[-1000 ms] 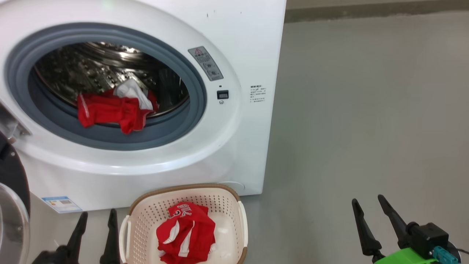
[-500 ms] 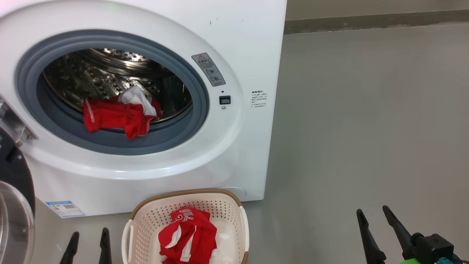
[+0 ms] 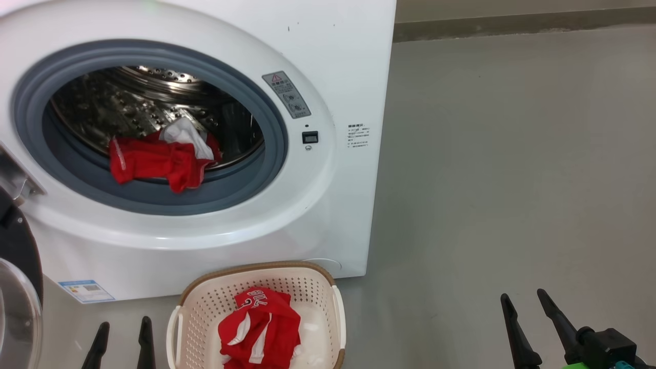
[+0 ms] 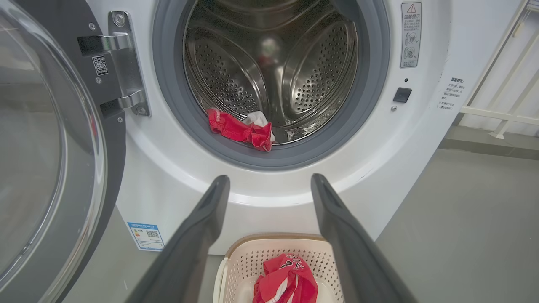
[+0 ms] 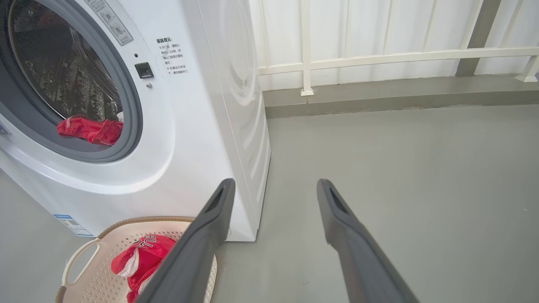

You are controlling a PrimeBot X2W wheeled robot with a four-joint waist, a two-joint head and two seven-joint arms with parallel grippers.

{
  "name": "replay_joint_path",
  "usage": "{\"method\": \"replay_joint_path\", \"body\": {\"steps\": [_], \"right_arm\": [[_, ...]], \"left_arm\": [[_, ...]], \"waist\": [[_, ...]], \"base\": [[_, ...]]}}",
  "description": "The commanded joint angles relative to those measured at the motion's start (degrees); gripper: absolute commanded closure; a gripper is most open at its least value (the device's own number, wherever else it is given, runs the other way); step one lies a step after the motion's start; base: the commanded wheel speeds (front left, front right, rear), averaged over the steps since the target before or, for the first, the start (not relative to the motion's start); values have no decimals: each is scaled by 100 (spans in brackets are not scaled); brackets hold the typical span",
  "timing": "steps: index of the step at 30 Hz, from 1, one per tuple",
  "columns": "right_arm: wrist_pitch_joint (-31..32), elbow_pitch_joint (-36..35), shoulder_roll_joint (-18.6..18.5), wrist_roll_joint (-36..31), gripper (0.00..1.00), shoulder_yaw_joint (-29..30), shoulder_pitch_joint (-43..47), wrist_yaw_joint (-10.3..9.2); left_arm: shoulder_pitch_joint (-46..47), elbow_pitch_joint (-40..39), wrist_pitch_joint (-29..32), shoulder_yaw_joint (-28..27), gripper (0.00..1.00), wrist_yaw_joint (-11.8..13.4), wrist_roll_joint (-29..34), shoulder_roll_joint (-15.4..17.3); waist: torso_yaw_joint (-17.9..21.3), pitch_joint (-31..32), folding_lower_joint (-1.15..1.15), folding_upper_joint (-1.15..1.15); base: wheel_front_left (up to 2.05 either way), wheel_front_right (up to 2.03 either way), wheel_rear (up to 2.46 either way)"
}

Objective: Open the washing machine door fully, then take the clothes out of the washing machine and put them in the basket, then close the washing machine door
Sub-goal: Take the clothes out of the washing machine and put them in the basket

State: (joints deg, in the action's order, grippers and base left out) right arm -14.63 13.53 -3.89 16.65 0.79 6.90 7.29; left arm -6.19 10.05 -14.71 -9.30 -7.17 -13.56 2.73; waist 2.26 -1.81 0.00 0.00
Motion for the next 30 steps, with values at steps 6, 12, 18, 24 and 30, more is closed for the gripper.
{"method": "replay_joint_path", "body": {"steps": [6,12,18,24,30], "right_arm": [[-37,-172,-43,-6,0,-92,-226,20],[-37,-199,8,-34,0,-124,-366,20],[-37,-245,66,-73,0,-195,-578,20],[-37,-311,95,-117,0,-251,-886,20],[-37,-386,100,75,0,-388,-1208,20]], "left_arm": [[239,-124,-29,-140,0,-32,58,20],[567,29,-29,11,0,-32,67,88],[1313,484,-29,184,0,-32,46,332],[2422,1122,-29,330,0,-32,16,583],[3670,2020,-29,401,0,-32,38,788]], "waist": [[-10,-171,0,0],[1,-438,0,0],[79,-924,0,0],[197,-1512,0,0],[292,-2061,0,0]], "base": [[0,0,0],[0,0,0],[0,0,0],[0,0,0],[0,0,0]]}}
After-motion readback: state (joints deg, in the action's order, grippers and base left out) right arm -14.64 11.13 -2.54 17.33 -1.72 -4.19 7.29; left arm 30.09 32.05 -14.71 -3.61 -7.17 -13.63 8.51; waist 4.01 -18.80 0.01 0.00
